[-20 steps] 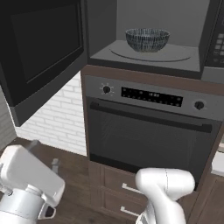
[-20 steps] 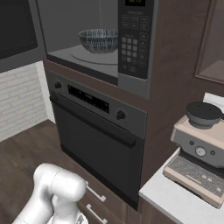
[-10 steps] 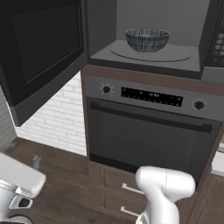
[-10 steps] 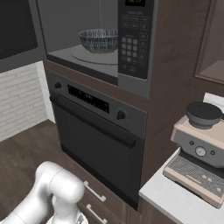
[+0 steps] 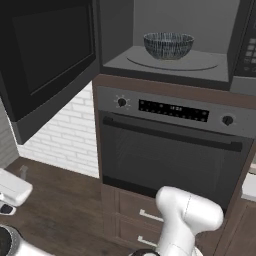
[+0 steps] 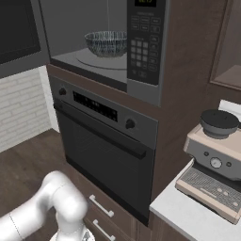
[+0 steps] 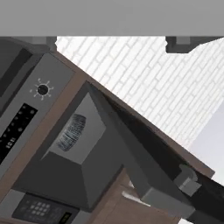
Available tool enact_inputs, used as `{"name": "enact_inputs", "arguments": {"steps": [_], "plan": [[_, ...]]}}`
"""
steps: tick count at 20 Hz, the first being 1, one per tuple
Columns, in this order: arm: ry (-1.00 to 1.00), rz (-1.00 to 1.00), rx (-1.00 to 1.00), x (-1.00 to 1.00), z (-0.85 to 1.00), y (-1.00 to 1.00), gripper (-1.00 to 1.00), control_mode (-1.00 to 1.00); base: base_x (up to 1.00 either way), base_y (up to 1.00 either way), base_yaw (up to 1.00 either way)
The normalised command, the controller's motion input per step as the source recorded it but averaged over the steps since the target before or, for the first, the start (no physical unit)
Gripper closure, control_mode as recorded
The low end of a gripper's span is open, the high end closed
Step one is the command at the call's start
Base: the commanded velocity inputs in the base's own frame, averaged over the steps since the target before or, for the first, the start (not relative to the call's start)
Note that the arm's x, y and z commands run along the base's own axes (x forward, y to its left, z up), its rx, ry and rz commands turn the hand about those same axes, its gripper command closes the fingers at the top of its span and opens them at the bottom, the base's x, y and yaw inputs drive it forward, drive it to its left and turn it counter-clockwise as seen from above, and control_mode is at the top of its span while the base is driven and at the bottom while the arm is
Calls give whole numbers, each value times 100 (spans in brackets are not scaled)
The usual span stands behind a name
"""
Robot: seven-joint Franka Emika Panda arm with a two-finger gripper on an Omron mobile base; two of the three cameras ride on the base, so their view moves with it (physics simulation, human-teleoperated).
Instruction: Pick the potato from the sink and place it in the bowl. Then pick the bowl and place it in the microwave. Then close the microwave door and press the start button.
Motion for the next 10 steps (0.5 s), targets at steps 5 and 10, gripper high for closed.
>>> {"name": "enact_inputs", "arguments": {"steps": [5,10], "plan": [[-10,-5,6,77,-21,48,-100,-100,0,0,0],[-19,-5,0,59,21,2,-100,-100,0,0,0]]}}
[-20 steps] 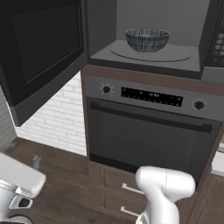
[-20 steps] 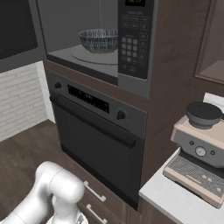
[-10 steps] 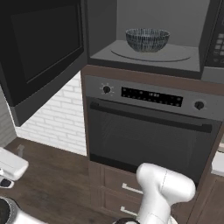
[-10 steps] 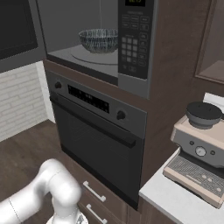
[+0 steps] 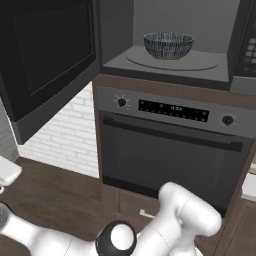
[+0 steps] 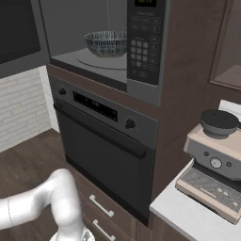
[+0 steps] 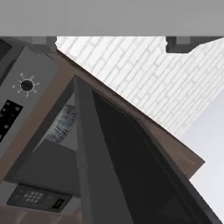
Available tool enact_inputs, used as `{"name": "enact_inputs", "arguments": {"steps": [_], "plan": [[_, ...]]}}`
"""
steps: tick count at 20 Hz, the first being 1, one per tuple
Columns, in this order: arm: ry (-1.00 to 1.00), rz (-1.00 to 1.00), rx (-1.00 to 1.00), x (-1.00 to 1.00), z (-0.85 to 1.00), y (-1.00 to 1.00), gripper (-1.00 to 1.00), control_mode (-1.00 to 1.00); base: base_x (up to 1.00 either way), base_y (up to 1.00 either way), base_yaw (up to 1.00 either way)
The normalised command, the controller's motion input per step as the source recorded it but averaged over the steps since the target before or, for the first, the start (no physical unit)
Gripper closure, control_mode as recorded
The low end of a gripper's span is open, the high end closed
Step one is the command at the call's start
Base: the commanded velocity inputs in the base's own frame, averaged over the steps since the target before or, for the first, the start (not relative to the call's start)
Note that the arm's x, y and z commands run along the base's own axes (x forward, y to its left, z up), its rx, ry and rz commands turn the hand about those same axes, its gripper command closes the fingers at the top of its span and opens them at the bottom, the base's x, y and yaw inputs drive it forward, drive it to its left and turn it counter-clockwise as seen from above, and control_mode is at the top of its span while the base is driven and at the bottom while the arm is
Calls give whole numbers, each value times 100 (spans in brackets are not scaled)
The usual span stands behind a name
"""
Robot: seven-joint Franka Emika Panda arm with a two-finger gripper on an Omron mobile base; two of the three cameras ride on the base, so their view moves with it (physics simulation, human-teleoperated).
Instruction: Pick the potato from the sink and place it in the bowl. Then pick the bowl and place it in the microwave. Then close the microwave door and press the start button.
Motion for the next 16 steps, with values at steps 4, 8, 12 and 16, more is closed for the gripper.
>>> {"name": "enact_inputs", "arguments": {"steps": [4,8,12,16], "plan": [[-13,-6,0,68,4,0,-100,-100,0,0,0],[-18,-1,9,15,10,0,-100,-100,0,0,0],[-31,0,10,0,69,-7,-100,-100,0,0,0],[-30,0,11,0,81,-37,-100,-100,0,0,0]]}}
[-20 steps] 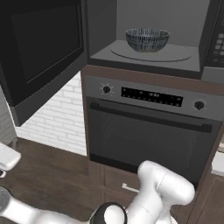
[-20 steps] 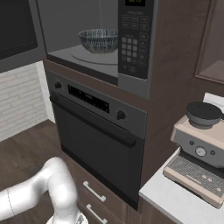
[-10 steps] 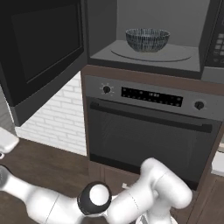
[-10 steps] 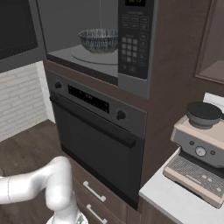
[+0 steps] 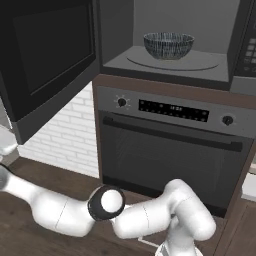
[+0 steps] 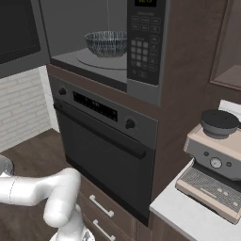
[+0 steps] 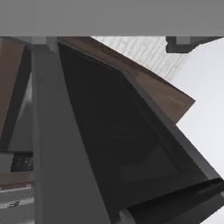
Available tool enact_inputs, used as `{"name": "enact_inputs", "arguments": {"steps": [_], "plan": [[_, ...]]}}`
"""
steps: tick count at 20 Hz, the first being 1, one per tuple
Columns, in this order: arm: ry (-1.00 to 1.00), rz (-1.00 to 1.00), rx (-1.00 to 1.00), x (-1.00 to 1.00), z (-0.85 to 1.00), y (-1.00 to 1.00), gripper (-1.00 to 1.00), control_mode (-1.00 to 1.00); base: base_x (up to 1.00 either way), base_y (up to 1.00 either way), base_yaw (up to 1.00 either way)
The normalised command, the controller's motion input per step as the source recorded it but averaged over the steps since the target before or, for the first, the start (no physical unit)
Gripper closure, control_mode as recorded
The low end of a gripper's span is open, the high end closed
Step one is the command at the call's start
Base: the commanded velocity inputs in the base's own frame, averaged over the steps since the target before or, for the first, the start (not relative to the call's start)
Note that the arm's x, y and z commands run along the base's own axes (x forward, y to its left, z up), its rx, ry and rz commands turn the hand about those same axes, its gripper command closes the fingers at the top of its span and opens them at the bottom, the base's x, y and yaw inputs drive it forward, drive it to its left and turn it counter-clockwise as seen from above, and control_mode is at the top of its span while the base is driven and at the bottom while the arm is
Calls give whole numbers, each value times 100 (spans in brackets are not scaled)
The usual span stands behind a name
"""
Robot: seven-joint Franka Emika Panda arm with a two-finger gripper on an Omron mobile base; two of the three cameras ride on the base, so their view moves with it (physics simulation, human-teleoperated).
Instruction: Pick the potato from the sink and place it in the bowl. Then pick the bowl and place it in the microwave. Then close the microwave door and press the start button.
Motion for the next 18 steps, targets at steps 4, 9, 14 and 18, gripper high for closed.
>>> {"name": "enact_inputs", "arguments": {"steps": [4,9,14,18], "plan": [[-18,0,20,-1,46,-83,-100,-100,0,0,0],[-1,-14,29,1,-34,-100,-100,-100,0,0,0],[-10,-21,28,-4,-3,-100,-100,-100,0,0,0],[-28,-11,25,-11,21,-100,-100,-100,0,0,0]]}}
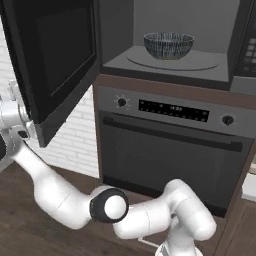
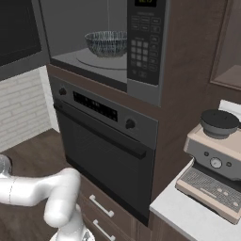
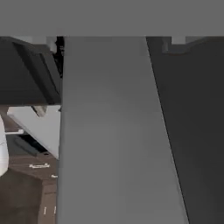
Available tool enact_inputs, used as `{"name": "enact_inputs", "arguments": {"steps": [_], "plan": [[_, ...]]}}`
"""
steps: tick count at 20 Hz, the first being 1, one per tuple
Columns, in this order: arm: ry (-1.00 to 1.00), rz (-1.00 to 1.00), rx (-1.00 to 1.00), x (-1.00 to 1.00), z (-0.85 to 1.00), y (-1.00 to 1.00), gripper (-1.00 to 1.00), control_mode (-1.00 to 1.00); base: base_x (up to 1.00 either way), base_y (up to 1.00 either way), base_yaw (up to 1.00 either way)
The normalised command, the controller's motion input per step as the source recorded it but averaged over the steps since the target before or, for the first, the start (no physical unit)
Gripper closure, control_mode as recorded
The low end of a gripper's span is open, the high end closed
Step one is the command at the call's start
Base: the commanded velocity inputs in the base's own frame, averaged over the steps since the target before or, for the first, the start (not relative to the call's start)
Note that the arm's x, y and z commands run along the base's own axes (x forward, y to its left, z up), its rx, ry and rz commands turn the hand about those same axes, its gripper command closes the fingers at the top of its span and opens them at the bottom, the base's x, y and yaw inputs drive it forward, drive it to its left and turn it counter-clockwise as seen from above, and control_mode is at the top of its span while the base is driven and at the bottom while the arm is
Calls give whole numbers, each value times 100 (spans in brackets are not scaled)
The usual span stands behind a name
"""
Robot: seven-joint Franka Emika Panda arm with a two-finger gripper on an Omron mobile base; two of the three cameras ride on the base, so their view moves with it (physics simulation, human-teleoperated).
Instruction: Pick the potato from the sink and place it in the bowl. Then pick the bowl and place it in the microwave. Then close the microwave door and press the start button.
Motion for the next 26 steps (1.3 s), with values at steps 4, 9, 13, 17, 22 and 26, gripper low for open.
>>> {"name": "enact_inputs", "arguments": {"steps": [4,9,13,17,22,26], "plan": [[-28,-8,22,-15,46,-100,-100,-100,0,0,0],[-11,-3,26,-49,27,-100,-100,-100,0,0,0],[0,0,25,-36,7,-100,-100,-100,0,0,0],[0,0,19,8,-1,-100,-100,-100,0,0,0],[0,0,5,32,-6,-100,-100,-100,0,0,0],[0,0,0,38,-25,-100,-100,-100,0,0,0]]}}
